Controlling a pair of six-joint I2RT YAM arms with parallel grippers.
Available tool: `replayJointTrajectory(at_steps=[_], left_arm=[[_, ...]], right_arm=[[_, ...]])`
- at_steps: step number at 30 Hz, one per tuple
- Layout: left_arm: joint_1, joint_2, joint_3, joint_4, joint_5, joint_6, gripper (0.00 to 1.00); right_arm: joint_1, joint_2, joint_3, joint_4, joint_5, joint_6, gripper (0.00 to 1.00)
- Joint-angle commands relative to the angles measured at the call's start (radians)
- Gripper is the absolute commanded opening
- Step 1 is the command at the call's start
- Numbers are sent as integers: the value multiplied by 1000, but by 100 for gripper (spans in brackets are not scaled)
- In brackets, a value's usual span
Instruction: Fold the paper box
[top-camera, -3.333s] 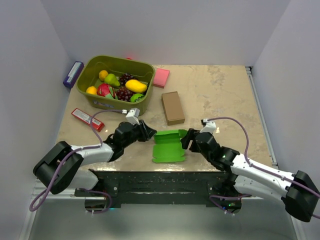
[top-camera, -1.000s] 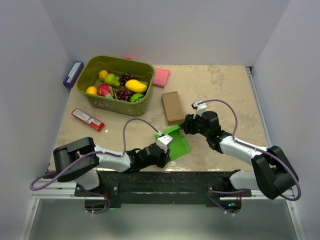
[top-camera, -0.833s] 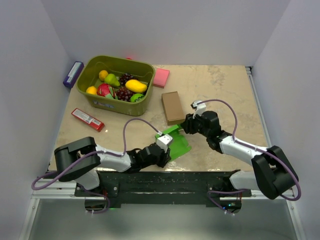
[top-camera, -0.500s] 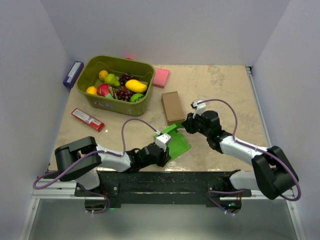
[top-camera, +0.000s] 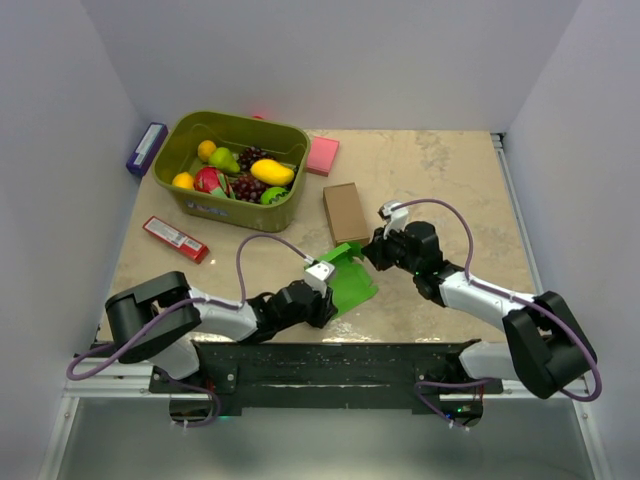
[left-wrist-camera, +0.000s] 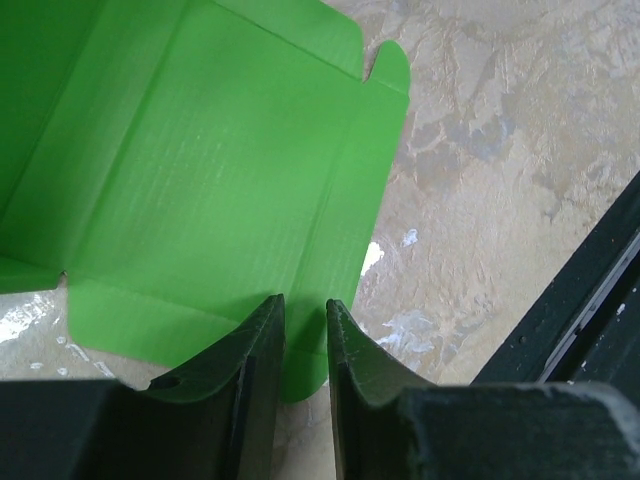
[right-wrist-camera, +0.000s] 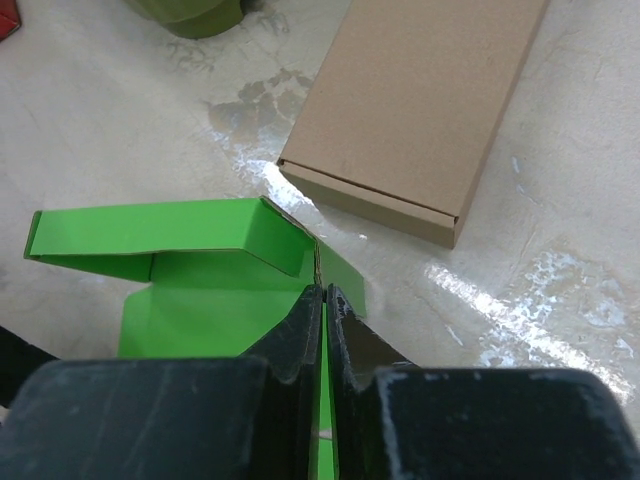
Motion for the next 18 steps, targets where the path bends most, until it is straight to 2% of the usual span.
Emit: replayJointTrajectory(at_steps=[1,10,18], left_arm=[[17,-5,-25,-62,43,63,29],[55,5,-25,-82,89,83,27],[60,32,7,-87,114,109,27]], right_arm=[[-2,13,20,22,-56,-1,3],[1,-1,11,19,-145,51,0],[56,5,0,-27,-73,123,0]])
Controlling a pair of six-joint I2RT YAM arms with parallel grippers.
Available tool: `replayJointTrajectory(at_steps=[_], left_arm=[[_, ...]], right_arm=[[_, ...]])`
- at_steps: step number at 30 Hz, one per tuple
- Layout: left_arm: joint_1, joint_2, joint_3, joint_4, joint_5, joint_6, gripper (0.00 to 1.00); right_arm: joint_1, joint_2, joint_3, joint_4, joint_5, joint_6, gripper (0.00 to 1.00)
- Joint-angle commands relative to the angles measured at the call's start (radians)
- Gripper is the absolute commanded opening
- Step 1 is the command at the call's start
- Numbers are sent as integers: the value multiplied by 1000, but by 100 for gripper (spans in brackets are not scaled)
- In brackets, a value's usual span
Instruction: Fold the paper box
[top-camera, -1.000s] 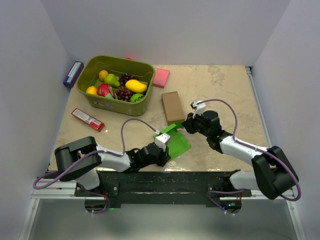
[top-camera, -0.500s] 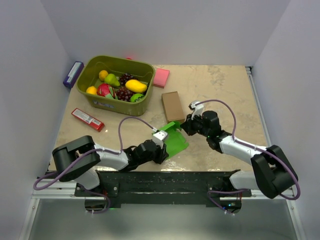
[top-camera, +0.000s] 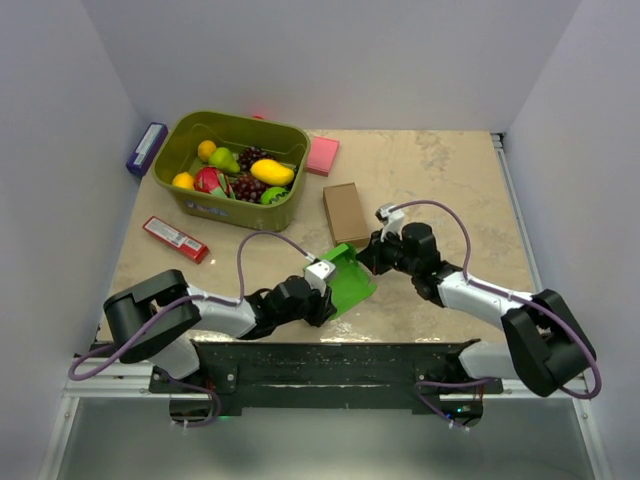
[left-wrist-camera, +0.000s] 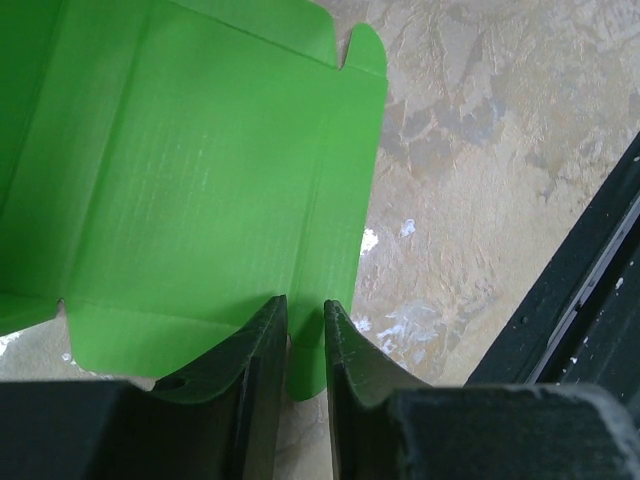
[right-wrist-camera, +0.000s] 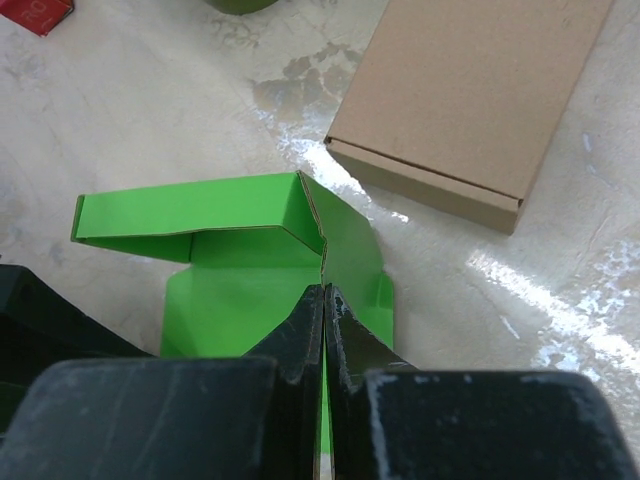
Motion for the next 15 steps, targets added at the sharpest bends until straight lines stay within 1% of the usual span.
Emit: replayJointTrajectory(at_steps=[1,6,15], left_arm=[[10,36,10,-85,5,48,27],[16,51,25,-98,11,61,26],[22,39,36,-119,8,71,26]], right_arm=[[59,-6,1,-19,48,69,0],[152,-4,3,-40,165,151,0],[177,40,-36,-11,299,276,0]])
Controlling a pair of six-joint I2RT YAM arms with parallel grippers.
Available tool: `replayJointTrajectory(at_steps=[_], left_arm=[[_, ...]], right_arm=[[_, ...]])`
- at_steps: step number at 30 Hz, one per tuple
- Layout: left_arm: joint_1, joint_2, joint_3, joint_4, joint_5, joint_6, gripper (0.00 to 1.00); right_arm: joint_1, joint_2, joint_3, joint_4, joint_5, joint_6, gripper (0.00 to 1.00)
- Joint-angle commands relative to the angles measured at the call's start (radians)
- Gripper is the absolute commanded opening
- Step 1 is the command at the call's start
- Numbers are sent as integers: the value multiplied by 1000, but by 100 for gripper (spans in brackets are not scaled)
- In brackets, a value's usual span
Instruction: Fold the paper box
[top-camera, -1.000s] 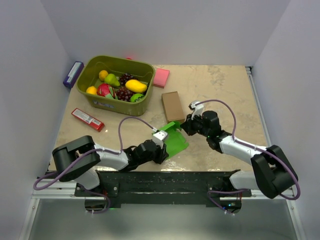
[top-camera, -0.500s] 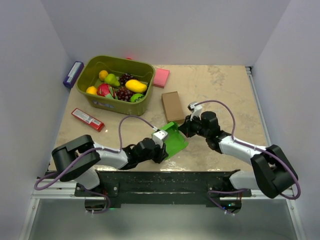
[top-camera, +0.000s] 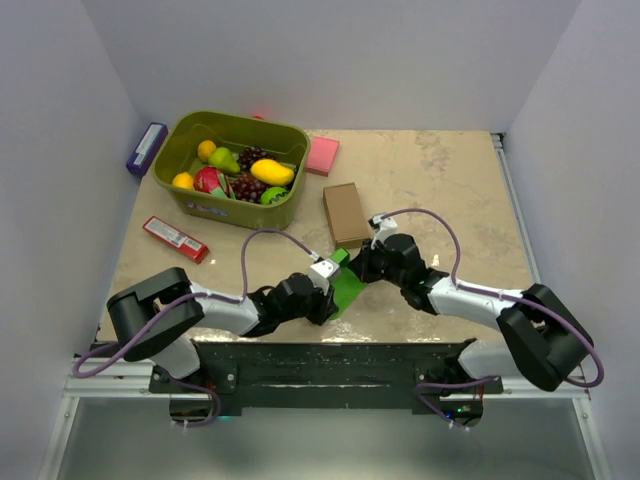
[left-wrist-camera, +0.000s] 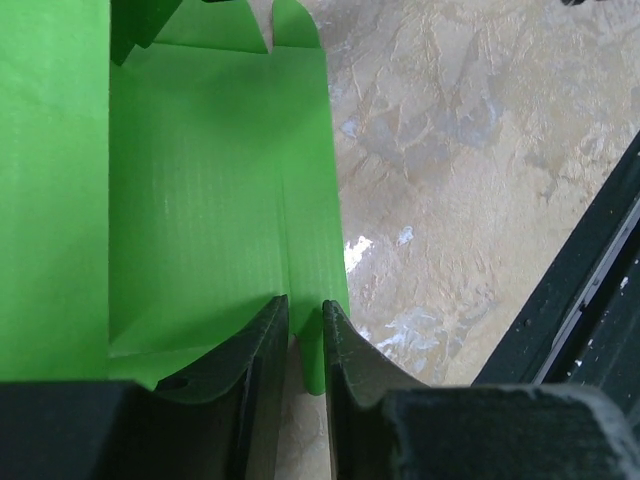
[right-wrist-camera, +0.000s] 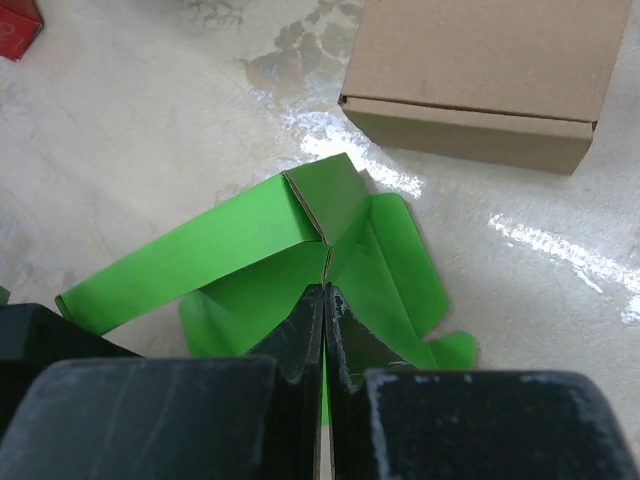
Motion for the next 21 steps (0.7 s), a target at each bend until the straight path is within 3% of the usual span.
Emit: replayJointTrajectory(at_steps=[1,5,9,12,16,21], left_arm=[[13,13,14,-112,-15,41,27],[13,-46,58,-156,-4,52,40],[13,-128,100,-222,21,67,61],[13,-195,127,-271,22,78,69],[13,-318,136,-326,71,69,71],[51,-482,137,-447,-25,-63,74]], right_arm=[[10,7,-17,-16,87,92,0],[14,-33,-3,-69,161,139,0],[17,-68,18,-137,211,187,0],[17,-82,40,-195,256,219,0],[21,-96,57,-249,294,254,0],[28,-124,58,-269,334,290,0]])
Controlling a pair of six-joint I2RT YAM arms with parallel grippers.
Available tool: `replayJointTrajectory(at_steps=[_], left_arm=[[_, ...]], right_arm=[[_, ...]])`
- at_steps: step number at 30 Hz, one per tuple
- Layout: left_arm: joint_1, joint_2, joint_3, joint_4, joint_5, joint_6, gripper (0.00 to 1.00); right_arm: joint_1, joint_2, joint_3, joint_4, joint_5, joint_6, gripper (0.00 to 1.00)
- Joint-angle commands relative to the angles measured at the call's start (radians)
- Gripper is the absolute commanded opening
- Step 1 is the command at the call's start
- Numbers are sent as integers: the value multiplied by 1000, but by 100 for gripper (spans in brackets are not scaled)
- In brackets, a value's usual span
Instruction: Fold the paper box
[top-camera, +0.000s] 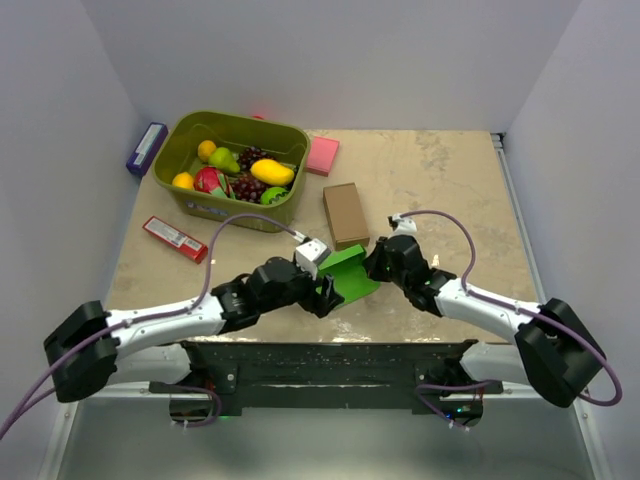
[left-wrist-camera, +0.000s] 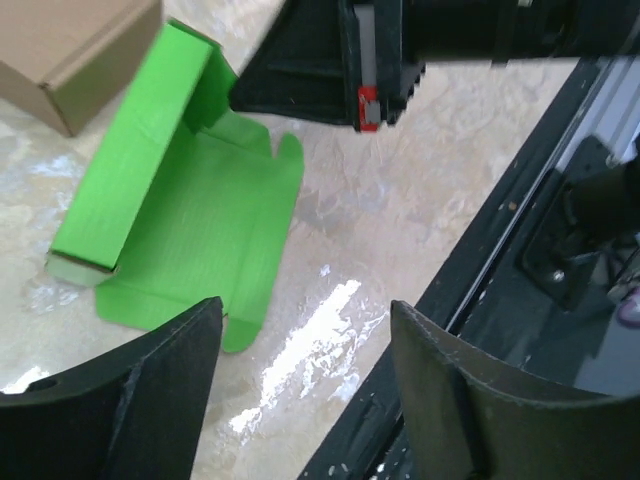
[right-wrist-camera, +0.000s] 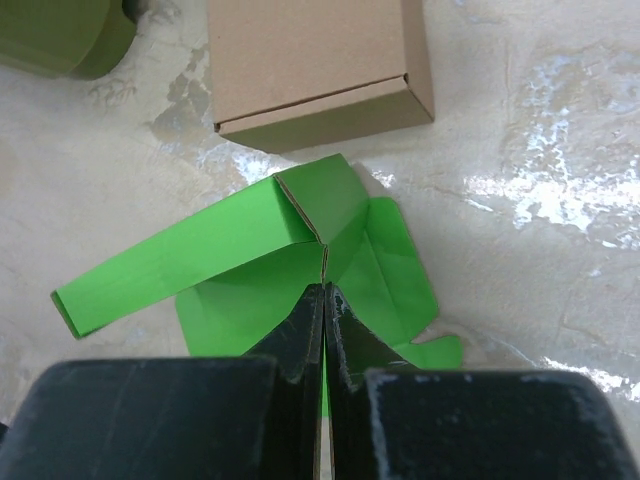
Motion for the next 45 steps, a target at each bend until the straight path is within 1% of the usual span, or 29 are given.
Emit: replayJointTrajectory(at_steps=[1,2,6,13,16,18,25,39,45], left_arm=[[55,-157,23,-108,-71,-110,75],[96,-175,5,-113,-71,-150,75],[187,-205,-48,-69,-52,-204,76],[265,-105,-60,62,-50,-236,75],[299,-55,-63,131,-22,-254,73],[307,-21,-65,175,-12,-270,70],[331,62,-66,246,25,-287,67],[344,197,-63,313,74,-313,66],[347,248,-57,355,68,-310,61]], right_arm=[[11,-33,31,-59,77,55,0],[16,-34,33,-62,80,60,0],[28,-30,36,-61,94,77,0],[57,-7,42,-59,115,95,0],[65,-4,44,-58,118,101,0],[65,-4,47,-58,123,106,0],[74,7,51,-59,132,112,0],[88,13,56,-59,146,123,0],[93,22,59,-53,138,124,0]])
